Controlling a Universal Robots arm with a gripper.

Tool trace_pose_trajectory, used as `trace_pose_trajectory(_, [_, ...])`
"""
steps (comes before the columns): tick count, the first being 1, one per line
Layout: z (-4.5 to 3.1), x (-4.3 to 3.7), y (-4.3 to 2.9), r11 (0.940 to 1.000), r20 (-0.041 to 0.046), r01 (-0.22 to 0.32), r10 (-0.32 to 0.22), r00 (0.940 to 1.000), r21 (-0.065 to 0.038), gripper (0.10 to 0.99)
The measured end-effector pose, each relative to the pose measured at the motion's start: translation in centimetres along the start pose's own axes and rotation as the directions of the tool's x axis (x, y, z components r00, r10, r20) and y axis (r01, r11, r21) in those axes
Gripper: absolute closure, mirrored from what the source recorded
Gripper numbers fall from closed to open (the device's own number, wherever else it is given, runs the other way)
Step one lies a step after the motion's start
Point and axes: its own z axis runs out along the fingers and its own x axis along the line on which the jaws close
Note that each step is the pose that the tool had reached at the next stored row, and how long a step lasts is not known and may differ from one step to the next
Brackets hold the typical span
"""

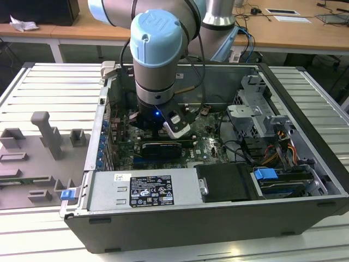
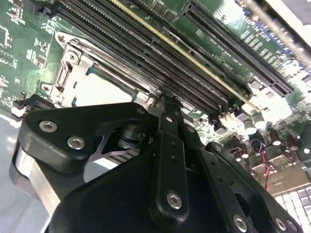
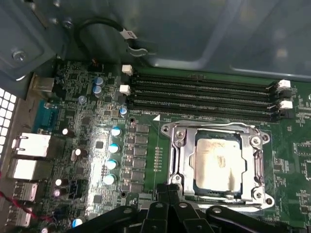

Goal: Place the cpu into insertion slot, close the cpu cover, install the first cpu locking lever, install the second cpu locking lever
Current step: 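Install the second cpu locking lever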

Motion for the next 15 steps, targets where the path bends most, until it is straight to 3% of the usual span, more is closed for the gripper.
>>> trace_pose_trajectory(3, [0.16,0.11,-0.04,1.0,0.0004,0.0,0.0,1.0,-0.004,0.98])
trace_pose_trajectory(8, [-1.29,0.07,0.35,1.0,0.0007,0.0,0.0,1.0,-0.004,0.98])
trace_pose_trajectory(15, [-1.77,0.06,0.49,1.0,0.0009,0.0,0.0,1.0,-0.003,0.98])
